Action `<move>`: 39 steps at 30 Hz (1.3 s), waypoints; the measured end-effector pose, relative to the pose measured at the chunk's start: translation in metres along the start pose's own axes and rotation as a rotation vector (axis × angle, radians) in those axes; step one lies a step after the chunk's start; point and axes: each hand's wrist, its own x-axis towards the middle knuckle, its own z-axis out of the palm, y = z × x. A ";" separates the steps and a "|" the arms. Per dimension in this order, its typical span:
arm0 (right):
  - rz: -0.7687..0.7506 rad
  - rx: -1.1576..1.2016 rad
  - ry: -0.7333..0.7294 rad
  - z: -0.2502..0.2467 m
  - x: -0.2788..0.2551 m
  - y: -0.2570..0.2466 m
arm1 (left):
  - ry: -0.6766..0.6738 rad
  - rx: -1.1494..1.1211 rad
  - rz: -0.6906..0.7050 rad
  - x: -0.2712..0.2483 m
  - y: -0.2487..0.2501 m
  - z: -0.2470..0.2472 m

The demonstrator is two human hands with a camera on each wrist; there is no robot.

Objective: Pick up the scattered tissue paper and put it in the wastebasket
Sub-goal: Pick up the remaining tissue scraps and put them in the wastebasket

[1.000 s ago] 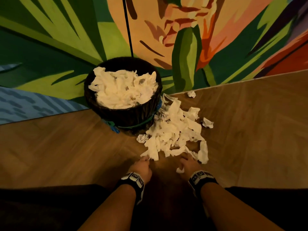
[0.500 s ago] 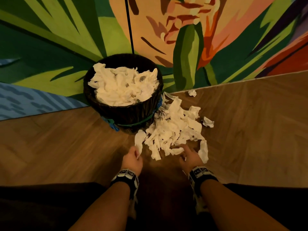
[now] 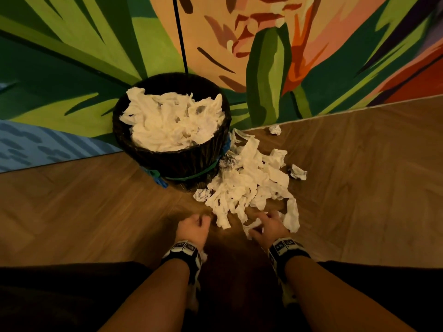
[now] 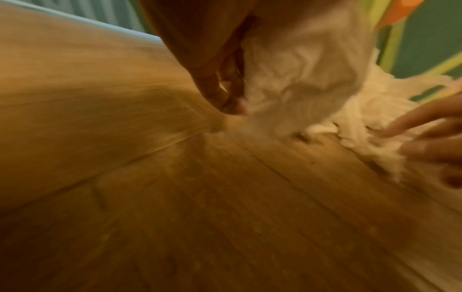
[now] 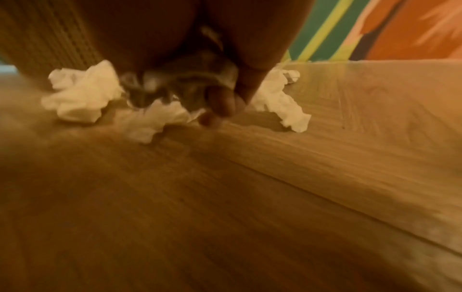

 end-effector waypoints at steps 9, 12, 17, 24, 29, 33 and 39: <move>0.039 0.073 -0.131 0.002 -0.007 -0.002 | -0.413 0.713 0.288 0.007 0.009 0.028; 0.084 0.164 -0.062 -0.001 -0.003 -0.001 | -0.355 0.735 0.354 0.012 0.008 0.026; 0.135 0.166 0.049 0.002 0.004 0.008 | -0.168 0.256 0.284 0.002 0.009 0.027; 0.202 0.379 0.125 -0.010 0.009 -0.005 | -0.019 -0.315 -0.058 0.012 0.012 -0.005; 0.076 0.570 0.275 -0.032 0.005 -0.027 | 0.026 -0.598 -0.109 0.008 0.025 -0.027; 0.046 0.708 0.236 -0.047 -0.003 -0.047 | -0.018 -0.629 0.048 -0.004 0.046 -0.041; -0.057 0.628 0.047 -0.049 -0.012 -0.066 | -0.122 -0.556 0.265 -0.019 0.087 -0.061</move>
